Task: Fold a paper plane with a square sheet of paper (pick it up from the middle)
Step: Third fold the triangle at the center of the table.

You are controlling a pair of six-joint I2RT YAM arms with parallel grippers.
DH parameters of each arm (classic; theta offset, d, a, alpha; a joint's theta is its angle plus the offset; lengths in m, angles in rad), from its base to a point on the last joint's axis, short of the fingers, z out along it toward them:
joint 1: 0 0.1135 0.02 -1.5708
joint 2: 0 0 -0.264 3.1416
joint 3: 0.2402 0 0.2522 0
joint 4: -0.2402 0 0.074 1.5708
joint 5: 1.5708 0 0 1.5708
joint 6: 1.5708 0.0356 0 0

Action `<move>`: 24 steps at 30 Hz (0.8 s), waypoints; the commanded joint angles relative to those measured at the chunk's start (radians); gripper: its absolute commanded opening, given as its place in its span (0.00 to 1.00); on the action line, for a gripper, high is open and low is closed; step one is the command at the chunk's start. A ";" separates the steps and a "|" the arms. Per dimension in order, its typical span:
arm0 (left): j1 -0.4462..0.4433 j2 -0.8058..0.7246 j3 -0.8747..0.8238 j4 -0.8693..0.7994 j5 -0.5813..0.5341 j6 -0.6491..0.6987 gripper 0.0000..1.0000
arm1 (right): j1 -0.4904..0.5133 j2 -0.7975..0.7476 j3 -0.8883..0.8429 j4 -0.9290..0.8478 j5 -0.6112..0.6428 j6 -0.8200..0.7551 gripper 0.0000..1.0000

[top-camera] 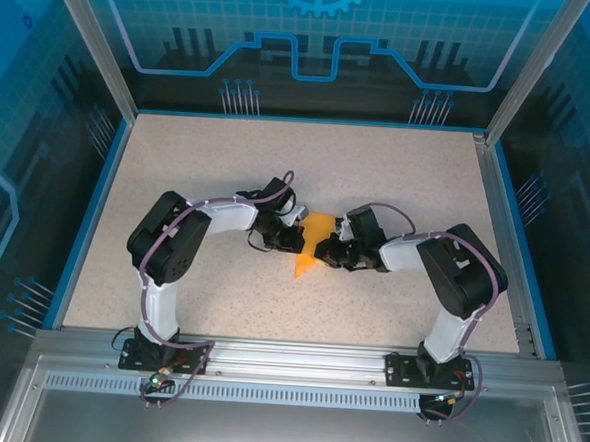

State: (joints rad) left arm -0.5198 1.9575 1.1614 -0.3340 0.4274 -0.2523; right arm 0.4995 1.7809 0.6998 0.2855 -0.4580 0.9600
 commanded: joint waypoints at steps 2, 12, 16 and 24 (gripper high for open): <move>-0.003 0.037 0.006 -0.044 -0.007 0.028 0.04 | -0.012 0.027 0.001 0.013 -0.003 -0.017 0.09; -0.003 0.034 0.004 -0.048 -0.011 0.031 0.04 | -0.066 -0.077 0.026 -0.063 -0.037 -0.056 0.10; -0.002 0.034 0.004 -0.046 -0.010 0.029 0.04 | -0.094 -0.046 0.048 -0.068 -0.062 -0.073 0.10; -0.002 0.033 0.009 -0.046 -0.007 0.027 0.04 | -0.108 0.012 0.052 -0.071 -0.040 -0.081 0.09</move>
State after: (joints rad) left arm -0.5198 1.9583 1.1641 -0.3370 0.4274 -0.2523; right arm 0.4049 1.7660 0.7406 0.2432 -0.4904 0.9031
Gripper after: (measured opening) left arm 0.053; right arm 0.097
